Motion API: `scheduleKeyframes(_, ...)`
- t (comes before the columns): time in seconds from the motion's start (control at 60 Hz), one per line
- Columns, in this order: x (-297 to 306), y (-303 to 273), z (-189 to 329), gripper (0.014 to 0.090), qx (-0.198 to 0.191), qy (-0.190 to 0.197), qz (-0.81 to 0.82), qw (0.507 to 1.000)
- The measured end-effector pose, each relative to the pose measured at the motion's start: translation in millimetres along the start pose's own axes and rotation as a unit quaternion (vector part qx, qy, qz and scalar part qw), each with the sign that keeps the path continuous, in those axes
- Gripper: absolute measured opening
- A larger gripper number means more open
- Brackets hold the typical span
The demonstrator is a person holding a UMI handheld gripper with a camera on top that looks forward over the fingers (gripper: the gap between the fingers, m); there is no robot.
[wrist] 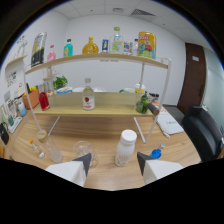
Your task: Make me a cup of Mount Fuji.
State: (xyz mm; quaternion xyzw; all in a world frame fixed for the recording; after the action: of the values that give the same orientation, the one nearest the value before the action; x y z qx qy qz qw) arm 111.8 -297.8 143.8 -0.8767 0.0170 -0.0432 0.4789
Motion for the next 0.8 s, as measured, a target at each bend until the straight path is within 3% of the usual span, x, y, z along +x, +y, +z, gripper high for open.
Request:
scheduleKeyframes(0.317, -68.4, 1.3, -43.7, 0.0861, -0.025, -0.006, 0.013, 1.0)
scheduleKeyframes(0.517, -83.6, 1.2, -51.5, 0.0861, -0.02, -0.004, -0.013, 1.0)
scheduleKeyframes(0.533, -84.7, 1.5, -51.9, 0.0822, -0.021, -0.006, -0.012, 1.0)
scheduleKeyframes(0.55, -85.9, 1.9, -52.0, 0.086, -0.021, -0.007, -0.01, 1.0)
scheduleKeyframes(0.8, -92.3, 2.9, -53.1, 0.0858, -0.026, -0.01, -0.017, 0.999)
